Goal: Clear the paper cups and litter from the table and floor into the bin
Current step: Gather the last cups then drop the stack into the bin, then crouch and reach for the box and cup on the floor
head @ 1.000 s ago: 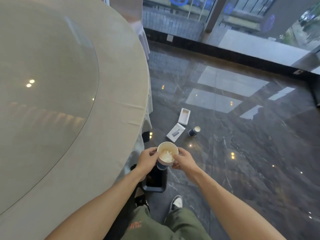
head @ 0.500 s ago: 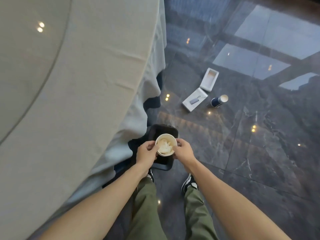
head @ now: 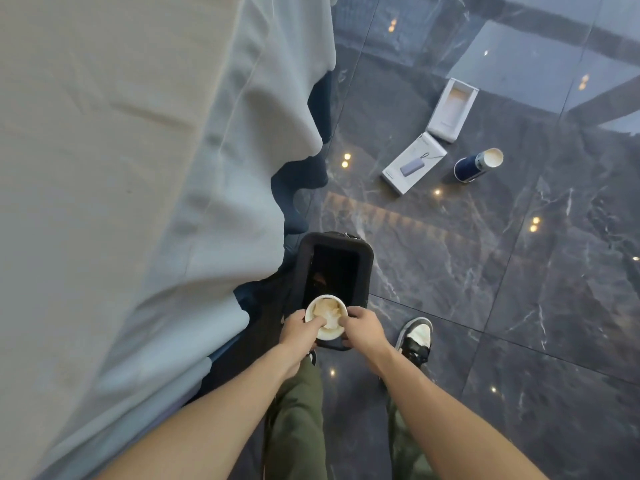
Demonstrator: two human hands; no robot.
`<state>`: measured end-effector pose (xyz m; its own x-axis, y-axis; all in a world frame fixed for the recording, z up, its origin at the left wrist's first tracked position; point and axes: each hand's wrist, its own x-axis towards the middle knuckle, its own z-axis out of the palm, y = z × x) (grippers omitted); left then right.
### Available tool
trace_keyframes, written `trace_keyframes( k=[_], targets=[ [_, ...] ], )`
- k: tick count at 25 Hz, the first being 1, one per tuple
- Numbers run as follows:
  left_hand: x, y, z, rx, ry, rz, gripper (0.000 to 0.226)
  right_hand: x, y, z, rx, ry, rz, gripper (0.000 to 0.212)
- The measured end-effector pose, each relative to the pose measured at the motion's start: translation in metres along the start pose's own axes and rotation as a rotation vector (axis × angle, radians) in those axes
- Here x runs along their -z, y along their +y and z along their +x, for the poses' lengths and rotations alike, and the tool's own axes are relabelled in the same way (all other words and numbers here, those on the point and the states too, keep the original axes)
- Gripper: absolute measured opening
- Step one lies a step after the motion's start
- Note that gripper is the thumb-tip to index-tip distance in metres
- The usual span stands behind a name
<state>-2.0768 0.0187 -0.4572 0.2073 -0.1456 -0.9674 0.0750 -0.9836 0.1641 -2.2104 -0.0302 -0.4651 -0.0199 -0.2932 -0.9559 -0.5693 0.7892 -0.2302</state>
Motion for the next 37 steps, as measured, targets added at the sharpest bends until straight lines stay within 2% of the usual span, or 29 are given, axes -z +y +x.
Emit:
trace_keyframes(
  k=[3, 7, 10, 12, 16, 22, 29, 34, 37],
  targets=[
    [-0.004, 0.001, 0.011, 0.022, 0.003, 0.01, 0.028, -0.002, 0.001, 0.004, -0.039, -0.037, 0.048, 0.026],
    [-0.008, -0.001, 0.024, 0.052, -0.004, 0.002, 0.025, -0.001, 0.007, 0.008, -0.057, -0.066, 0.085, 0.031],
    [-0.012, -0.005, 0.032, 0.064, -0.055, -0.01, 0.036, -0.007, 0.006, 0.006, -0.056, -0.111, 0.096, 0.032],
    [-0.016, -0.005, 0.037, 0.026, -0.061, 0.012, 0.047, -0.011, 0.007, 0.011, -0.031, -0.11, 0.06, 0.044],
    [-0.015, 0.017, 0.022, -0.169, 0.065, 0.315, 0.055, 0.0, 0.003, 0.009, 0.098, -0.001, -0.129, 0.051],
    [-0.009, 0.083, -0.042, -0.403, 0.134, 0.563, 0.064, 0.076, -0.038, -0.039, 0.269, 0.074, -0.41, 0.06],
    [-0.053, 0.177, -0.188, -0.639, 0.228, 0.933, 0.077, 0.218, -0.094, -0.161, 0.474, 0.241, -0.817, 0.071],
    [-0.109, 0.223, -0.276, -0.716, 0.335, 0.989, 0.083, 0.305, -0.109, -0.229, 0.61, 0.344, -0.965, 0.076],
    [-0.133, 0.243, -0.316, -0.792, 0.384, 0.946, 0.077, 0.349, -0.119, -0.256, 0.647, 0.406, -0.985, 0.074]
  ],
)
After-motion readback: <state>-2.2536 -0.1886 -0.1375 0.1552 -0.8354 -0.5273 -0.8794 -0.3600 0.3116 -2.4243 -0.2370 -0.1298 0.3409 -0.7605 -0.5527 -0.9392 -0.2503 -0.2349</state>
